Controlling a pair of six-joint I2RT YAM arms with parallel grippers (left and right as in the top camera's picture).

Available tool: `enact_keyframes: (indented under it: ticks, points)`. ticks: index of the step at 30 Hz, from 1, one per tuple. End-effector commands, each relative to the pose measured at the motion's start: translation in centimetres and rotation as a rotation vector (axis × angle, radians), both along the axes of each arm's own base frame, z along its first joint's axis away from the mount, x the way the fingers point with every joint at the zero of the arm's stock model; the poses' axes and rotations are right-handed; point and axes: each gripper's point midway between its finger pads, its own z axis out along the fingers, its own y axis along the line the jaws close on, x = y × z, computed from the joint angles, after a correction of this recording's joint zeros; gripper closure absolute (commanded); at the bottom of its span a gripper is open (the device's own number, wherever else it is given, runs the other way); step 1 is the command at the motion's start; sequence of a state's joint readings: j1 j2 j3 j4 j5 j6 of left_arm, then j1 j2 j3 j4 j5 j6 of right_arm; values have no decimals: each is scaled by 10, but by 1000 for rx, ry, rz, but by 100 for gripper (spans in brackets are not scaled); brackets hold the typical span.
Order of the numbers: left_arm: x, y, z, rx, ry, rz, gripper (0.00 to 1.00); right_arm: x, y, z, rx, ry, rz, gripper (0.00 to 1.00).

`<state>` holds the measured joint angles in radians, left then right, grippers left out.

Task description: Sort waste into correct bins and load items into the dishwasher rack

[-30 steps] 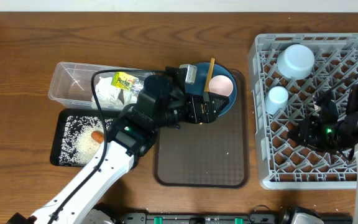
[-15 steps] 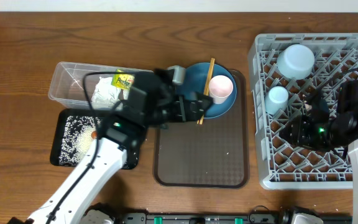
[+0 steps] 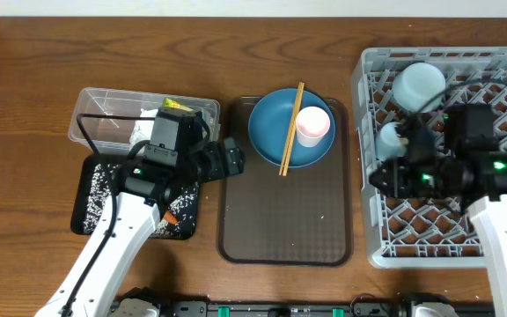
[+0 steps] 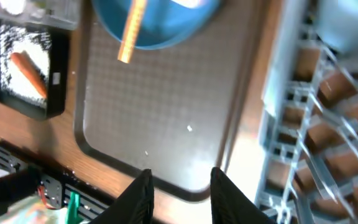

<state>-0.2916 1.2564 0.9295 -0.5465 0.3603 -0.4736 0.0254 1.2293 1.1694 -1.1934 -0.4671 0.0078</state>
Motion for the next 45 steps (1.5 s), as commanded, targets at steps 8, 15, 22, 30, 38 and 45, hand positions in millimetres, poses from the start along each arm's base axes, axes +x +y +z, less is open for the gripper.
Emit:
enact_keyframes:
  ticks: [8, 15, 22, 30, 38, 45]
  points:
    - [-5, -17, 7, 53, -64, -77, 2, 27, 50, 10, -102, -207, 119, 64]
    - [-8, -20, 6, 55, -57, -89, 2, 52, 67, 4, -164, -259, 50, 65]
    - [-9, -20, 6, 56, -52, -89, 2, 79, 59, -25, -271, -240, -15, 65]
    - [-11, -19, 0, 64, -32, -90, 2, 110, 72, -56, -278, -242, -6, 64]
    - [-10, -19, -6, 71, -14, -90, 2, 129, 79, -62, -265, -286, -18, 65]
    - [0, -29, 4, 42, -80, -105, 5, 128, 78, -55, -261, -298, -21, 63]
